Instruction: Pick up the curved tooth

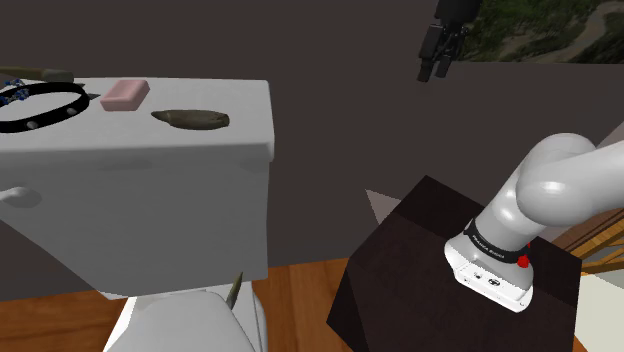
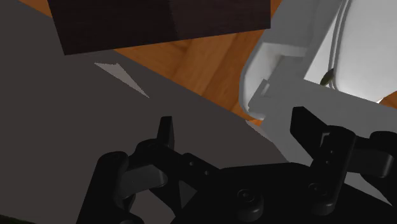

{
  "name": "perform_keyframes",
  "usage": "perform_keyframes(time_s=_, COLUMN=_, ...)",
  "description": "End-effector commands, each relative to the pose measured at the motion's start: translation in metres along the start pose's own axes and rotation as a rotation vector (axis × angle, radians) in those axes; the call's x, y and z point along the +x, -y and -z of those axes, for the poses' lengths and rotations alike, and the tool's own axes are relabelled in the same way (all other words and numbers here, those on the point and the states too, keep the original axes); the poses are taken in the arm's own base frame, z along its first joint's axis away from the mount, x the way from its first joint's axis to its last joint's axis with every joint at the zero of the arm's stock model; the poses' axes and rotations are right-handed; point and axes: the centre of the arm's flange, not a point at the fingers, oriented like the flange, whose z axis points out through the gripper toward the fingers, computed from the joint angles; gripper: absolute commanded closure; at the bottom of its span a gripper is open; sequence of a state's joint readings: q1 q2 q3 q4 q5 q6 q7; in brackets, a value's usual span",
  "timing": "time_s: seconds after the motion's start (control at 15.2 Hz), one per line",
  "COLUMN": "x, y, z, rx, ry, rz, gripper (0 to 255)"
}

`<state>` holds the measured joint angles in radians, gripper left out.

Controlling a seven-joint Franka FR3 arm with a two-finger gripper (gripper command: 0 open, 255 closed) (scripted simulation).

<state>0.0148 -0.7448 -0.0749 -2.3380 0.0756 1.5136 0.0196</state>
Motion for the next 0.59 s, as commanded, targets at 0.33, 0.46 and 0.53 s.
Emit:
perform_keyframes(time_s=0.33, x=0.04, y=0.054, z=-0.002, rx=-0.021, ry=-0.009, rz=0.096, gripper=0)
perform_keyframes(time_s=0.46, x=0.055, y=0.077, z=-0.003, rx=-0.03, ry=-0.012, rz=0.134, gripper=0)
perform_keyframes(time_s=0.53, x=0.062, y=0.088, z=-0.004, rx=-0.034, ry=-0.014, rz=0.153, gripper=0)
